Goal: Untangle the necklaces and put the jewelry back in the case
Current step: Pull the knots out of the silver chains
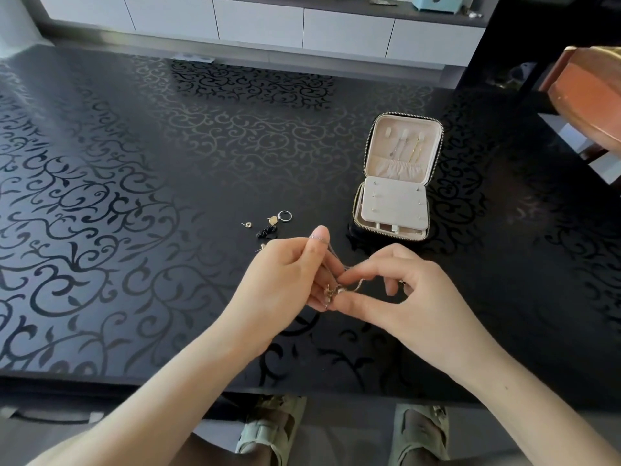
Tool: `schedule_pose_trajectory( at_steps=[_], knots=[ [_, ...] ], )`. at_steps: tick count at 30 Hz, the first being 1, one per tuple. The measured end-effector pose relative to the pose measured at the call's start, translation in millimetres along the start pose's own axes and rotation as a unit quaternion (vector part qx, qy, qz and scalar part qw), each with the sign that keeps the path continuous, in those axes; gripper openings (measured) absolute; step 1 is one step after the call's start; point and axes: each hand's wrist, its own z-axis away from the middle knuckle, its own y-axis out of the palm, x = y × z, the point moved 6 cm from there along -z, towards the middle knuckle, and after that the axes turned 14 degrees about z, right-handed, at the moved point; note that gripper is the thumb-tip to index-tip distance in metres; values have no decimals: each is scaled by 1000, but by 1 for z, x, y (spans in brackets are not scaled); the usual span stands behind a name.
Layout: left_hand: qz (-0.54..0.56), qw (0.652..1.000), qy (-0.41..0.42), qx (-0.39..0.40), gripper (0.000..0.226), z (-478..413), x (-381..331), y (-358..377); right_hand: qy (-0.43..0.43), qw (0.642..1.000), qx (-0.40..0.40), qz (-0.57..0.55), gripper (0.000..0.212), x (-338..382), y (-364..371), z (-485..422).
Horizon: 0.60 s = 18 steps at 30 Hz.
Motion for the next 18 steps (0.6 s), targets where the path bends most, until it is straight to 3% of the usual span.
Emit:
schedule_pose_trajectory(
  at_steps=[10,18],
  knots=[
    [-92,995,31,-28,49,1,-3,-2,-62,994,-62,57,15,7,-5,4],
    [-180,980,71,-42,49,3,-9,-4,-58,994,-54,78,10,10,-4,5]
  ],
)
